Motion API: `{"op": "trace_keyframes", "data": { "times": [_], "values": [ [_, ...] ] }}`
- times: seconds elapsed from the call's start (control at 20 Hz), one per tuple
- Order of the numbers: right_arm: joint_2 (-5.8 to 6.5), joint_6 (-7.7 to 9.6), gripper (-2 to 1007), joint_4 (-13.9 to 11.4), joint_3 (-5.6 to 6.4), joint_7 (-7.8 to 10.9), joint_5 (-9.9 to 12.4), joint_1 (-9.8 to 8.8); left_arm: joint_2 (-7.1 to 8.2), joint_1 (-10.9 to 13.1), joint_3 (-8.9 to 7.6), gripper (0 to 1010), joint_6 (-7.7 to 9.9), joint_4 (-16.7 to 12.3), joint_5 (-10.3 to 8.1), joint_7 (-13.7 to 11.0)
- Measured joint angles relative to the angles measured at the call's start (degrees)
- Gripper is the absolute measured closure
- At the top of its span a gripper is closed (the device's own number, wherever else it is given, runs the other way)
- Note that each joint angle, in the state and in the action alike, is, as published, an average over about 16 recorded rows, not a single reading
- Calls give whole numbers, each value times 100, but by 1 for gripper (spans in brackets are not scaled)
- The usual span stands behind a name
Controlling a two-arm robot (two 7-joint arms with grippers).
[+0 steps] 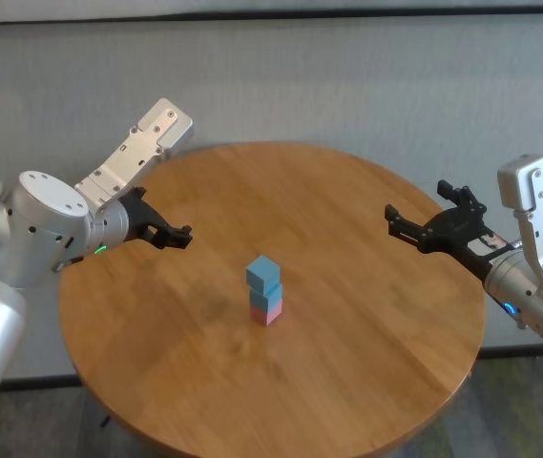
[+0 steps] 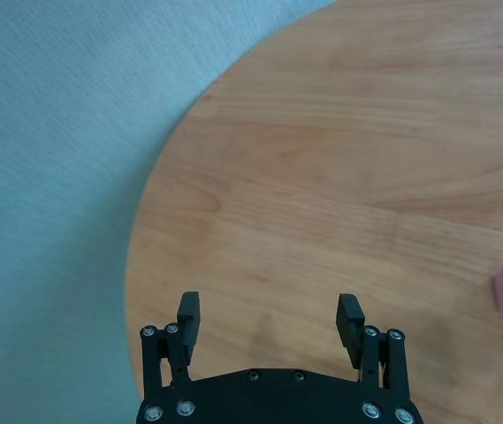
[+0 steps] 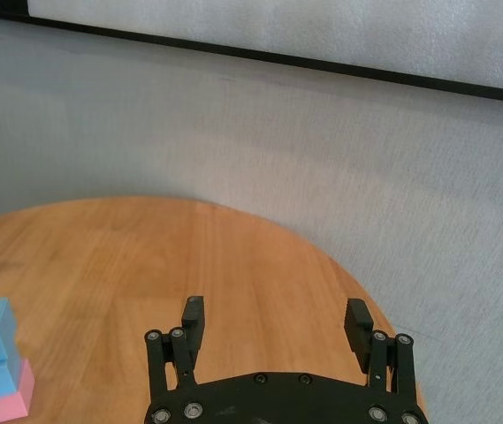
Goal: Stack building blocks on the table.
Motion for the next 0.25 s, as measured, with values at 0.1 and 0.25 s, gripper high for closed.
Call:
{"op": "trace_keyframes", "data": {
  "times": [0.1, 0.25],
  "values": [
    [0, 0, 5, 0, 0, 0, 0, 0, -4, 2, 0, 9, 0, -2, -2, 0],
    [0, 0, 5, 0, 0, 0, 0, 0, -9, 4, 1, 8, 0, -6, -5, 0]
  ]
}}
